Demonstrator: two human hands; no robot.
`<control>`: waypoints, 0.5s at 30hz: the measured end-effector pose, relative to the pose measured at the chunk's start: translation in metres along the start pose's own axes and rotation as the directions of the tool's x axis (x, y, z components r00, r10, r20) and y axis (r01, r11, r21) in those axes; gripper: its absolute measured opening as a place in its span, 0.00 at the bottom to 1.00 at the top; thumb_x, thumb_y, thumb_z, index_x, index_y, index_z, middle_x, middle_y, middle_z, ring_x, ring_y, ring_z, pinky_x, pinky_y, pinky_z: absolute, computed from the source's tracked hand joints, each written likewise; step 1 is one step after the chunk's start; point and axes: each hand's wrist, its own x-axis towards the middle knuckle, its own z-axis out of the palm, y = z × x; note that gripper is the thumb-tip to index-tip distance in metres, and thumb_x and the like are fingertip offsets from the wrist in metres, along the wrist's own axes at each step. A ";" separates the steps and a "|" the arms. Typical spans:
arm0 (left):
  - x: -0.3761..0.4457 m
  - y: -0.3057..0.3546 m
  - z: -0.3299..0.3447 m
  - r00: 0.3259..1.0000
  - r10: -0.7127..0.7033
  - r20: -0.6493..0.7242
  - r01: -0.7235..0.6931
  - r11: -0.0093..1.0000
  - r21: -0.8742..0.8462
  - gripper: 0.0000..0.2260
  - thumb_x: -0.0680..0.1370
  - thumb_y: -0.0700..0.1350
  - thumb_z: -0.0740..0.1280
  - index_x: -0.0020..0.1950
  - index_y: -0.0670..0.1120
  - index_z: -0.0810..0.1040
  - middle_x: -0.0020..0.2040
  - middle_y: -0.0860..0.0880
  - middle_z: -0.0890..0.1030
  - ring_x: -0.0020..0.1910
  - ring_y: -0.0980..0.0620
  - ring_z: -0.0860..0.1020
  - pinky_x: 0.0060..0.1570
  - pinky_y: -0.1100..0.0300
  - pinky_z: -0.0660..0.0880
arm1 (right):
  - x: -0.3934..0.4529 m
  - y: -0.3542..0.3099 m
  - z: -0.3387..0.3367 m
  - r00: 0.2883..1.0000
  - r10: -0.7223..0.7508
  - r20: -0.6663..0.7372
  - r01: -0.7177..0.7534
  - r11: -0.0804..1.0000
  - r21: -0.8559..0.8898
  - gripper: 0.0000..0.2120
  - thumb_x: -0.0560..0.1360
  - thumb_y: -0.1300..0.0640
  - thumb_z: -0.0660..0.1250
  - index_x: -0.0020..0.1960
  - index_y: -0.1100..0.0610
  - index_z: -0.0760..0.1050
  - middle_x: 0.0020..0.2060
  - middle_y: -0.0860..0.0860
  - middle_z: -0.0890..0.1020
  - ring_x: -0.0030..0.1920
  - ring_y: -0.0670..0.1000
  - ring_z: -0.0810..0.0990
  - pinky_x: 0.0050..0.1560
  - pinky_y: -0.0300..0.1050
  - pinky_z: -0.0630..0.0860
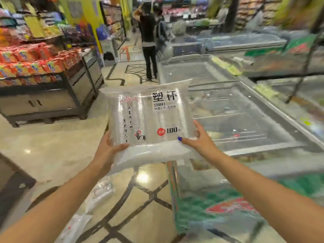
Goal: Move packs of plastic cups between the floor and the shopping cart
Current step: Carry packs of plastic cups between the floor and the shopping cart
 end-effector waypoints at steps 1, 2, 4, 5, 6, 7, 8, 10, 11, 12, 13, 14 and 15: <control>0.003 0.004 0.034 0.998 0.013 0.057 -0.013 1.000 0.008 0.39 0.63 0.35 0.78 0.70 0.50 0.66 0.61 0.49 0.79 0.54 0.48 0.81 0.48 0.56 0.78 | -0.014 -0.002 -0.032 0.998 -0.001 -0.063 0.001 1.000 0.006 0.57 0.57 0.38 0.82 0.78 0.47 0.56 0.73 0.46 0.67 0.71 0.48 0.68 0.72 0.50 0.66; 0.005 0.007 0.066 0.993 0.012 0.115 -0.012 1.000 0.001 0.39 0.63 0.34 0.78 0.71 0.50 0.66 0.61 0.47 0.79 0.54 0.47 0.81 0.47 0.55 0.79 | -0.028 -0.002 -0.065 0.992 0.000 -0.124 0.003 1.000 0.025 0.56 0.58 0.40 0.82 0.78 0.46 0.56 0.71 0.45 0.68 0.70 0.46 0.69 0.71 0.49 0.67; 0.004 0.016 0.136 0.974 0.011 0.227 -0.008 1.000 -0.012 0.39 0.65 0.33 0.76 0.72 0.51 0.65 0.62 0.44 0.79 0.56 0.42 0.80 0.50 0.49 0.79 | -0.057 0.002 -0.131 0.973 0.010 -0.230 0.006 0.998 0.068 0.54 0.61 0.43 0.82 0.78 0.46 0.56 0.71 0.43 0.68 0.69 0.44 0.69 0.70 0.47 0.68; 0.003 0.020 0.172 0.960 0.019 0.280 -0.018 1.000 -0.006 0.39 0.65 0.34 0.76 0.72 0.51 0.65 0.61 0.43 0.79 0.56 0.41 0.80 0.51 0.47 0.79 | -0.072 0.003 -0.164 0.961 0.012 -0.278 0.010 0.997 0.076 0.52 0.63 0.46 0.81 0.78 0.46 0.56 0.71 0.43 0.68 0.69 0.44 0.69 0.69 0.47 0.69; 0.002 0.022 0.208 0.948 0.025 0.317 -0.025 1.000 -0.004 0.40 0.64 0.35 0.76 0.73 0.50 0.64 0.62 0.43 0.79 0.57 0.41 0.80 0.53 0.46 0.78 | -0.087 0.006 -0.196 0.945 0.006 -0.327 0.022 0.997 0.080 0.49 0.64 0.49 0.81 0.77 0.45 0.56 0.70 0.44 0.70 0.68 0.46 0.72 0.68 0.50 0.71; -0.003 0.026 0.246 0.928 0.035 0.372 -0.033 0.999 -0.010 0.43 0.64 0.36 0.76 0.75 0.50 0.63 0.62 0.43 0.79 0.57 0.42 0.80 0.53 0.46 0.78 | -0.101 0.010 -0.229 0.922 -0.008 -0.387 0.043 0.996 0.082 0.47 0.66 0.52 0.81 0.76 0.46 0.58 0.68 0.46 0.73 0.66 0.47 0.75 0.66 0.53 0.74; -0.008 0.026 0.286 0.914 0.041 0.403 -0.037 0.999 -0.017 0.43 0.65 0.35 0.76 0.76 0.49 0.61 0.61 0.45 0.79 0.55 0.44 0.80 0.52 0.50 0.79 | -0.118 0.011 -0.260 0.895 -0.014 -0.446 0.054 0.996 0.077 0.44 0.67 0.55 0.80 0.75 0.47 0.59 0.66 0.47 0.76 0.63 0.49 0.78 0.64 0.55 0.76; -0.025 0.028 0.366 0.897 0.062 0.439 -0.052 0.998 -0.034 0.39 0.69 0.30 0.72 0.76 0.47 0.61 0.56 0.50 0.79 0.48 0.55 0.79 0.40 0.64 0.79 | -0.153 0.018 -0.322 0.839 -0.011 -0.544 0.053 0.997 0.062 0.42 0.69 0.58 0.78 0.76 0.48 0.59 0.67 0.51 0.76 0.62 0.50 0.79 0.63 0.55 0.77; -0.035 0.028 0.406 0.879 0.077 0.470 -0.066 0.997 -0.041 0.37 0.70 0.29 0.71 0.75 0.46 0.61 0.55 0.51 0.79 0.46 0.58 0.78 0.37 0.68 0.77 | -0.171 0.020 -0.353 0.807 -0.017 -0.591 0.058 0.997 0.051 0.42 0.69 0.56 0.78 0.76 0.47 0.59 0.68 0.52 0.74 0.63 0.51 0.78 0.63 0.55 0.76; -0.043 0.026 0.445 0.854 0.081 0.514 -0.070 0.997 -0.041 0.37 0.69 0.28 0.71 0.75 0.45 0.61 0.57 0.51 0.79 0.46 0.59 0.78 0.37 0.69 0.76 | -0.191 0.022 -0.384 0.776 -0.024 -0.630 0.061 0.997 0.038 0.43 0.68 0.54 0.79 0.75 0.45 0.59 0.69 0.51 0.73 0.64 0.51 0.77 0.64 0.55 0.76; -0.052 0.023 0.484 0.823 0.081 0.562 -0.074 0.997 -0.036 0.38 0.68 0.28 0.71 0.74 0.45 0.62 0.60 0.49 0.79 0.48 0.57 0.79 0.39 0.67 0.77 | -0.208 0.027 -0.416 0.747 -0.030 -0.664 0.065 0.997 0.028 0.44 0.67 0.52 0.80 0.75 0.43 0.58 0.68 0.50 0.73 0.64 0.50 0.76 0.63 0.54 0.76; -0.061 0.019 0.520 0.790 0.083 0.608 -0.079 0.996 -0.035 0.40 0.66 0.29 0.72 0.74 0.44 0.62 0.62 0.46 0.78 0.50 0.54 0.80 0.42 0.64 0.79 | -0.228 0.030 -0.444 0.722 -0.032 -0.691 0.057 0.998 0.013 0.44 0.67 0.52 0.79 0.75 0.42 0.58 0.66 0.49 0.74 0.62 0.49 0.77 0.61 0.49 0.78; -0.072 0.016 0.556 0.756 0.081 0.649 -0.077 0.996 -0.034 0.41 0.64 0.30 0.73 0.74 0.44 0.63 0.64 0.44 0.78 0.52 0.50 0.80 0.45 0.60 0.80 | -0.248 0.034 -0.471 0.693 -0.024 -0.721 0.050 0.999 0.015 0.44 0.69 0.54 0.78 0.76 0.44 0.57 0.63 0.48 0.75 0.58 0.47 0.79 0.56 0.43 0.80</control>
